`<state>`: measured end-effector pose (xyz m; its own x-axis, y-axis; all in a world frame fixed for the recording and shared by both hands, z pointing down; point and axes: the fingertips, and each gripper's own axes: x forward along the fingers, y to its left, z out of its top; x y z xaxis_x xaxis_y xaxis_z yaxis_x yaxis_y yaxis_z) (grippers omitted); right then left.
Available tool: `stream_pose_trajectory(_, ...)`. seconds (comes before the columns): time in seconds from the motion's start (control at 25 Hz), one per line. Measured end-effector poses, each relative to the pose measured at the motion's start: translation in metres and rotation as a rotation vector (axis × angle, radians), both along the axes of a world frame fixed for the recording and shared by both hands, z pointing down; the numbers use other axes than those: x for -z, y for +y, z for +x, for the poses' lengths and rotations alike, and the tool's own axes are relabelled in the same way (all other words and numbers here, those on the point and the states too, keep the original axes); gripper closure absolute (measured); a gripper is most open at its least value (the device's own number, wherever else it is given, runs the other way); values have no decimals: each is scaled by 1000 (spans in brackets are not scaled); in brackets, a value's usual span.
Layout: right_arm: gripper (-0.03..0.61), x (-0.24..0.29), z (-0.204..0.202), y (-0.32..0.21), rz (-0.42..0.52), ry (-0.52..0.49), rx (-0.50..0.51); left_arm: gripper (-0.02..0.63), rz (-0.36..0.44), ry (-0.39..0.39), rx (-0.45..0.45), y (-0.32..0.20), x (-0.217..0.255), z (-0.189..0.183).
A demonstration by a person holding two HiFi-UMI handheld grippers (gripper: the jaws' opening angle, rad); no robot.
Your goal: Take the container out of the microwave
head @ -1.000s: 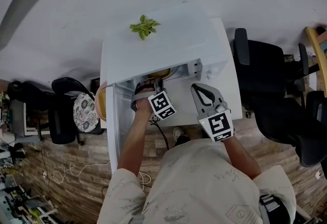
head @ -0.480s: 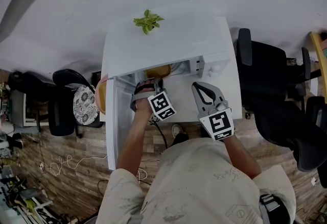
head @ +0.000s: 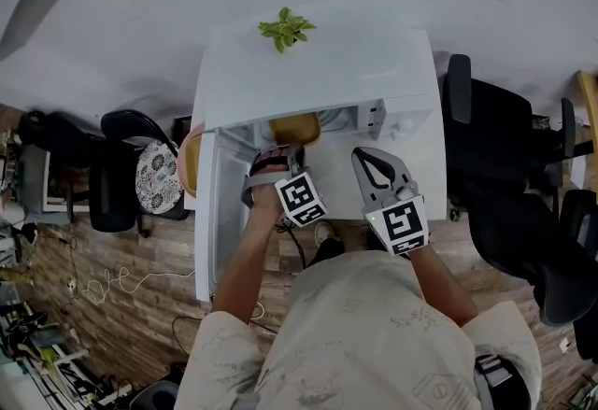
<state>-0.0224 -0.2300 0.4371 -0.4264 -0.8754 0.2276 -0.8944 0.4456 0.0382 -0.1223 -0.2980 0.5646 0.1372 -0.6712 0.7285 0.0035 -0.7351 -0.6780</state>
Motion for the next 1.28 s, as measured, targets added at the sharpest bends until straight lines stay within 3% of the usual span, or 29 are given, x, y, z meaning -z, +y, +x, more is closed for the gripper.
stream_pose_trajectory(0.68,565,-6,-18,-9,-16,3,56,589,-30,-2,19,35,4,-8)
stream_pose_trajectory(1.28,565,-14,-21,-7,-35,3,109,589,-55,6,94,57,4,-12)
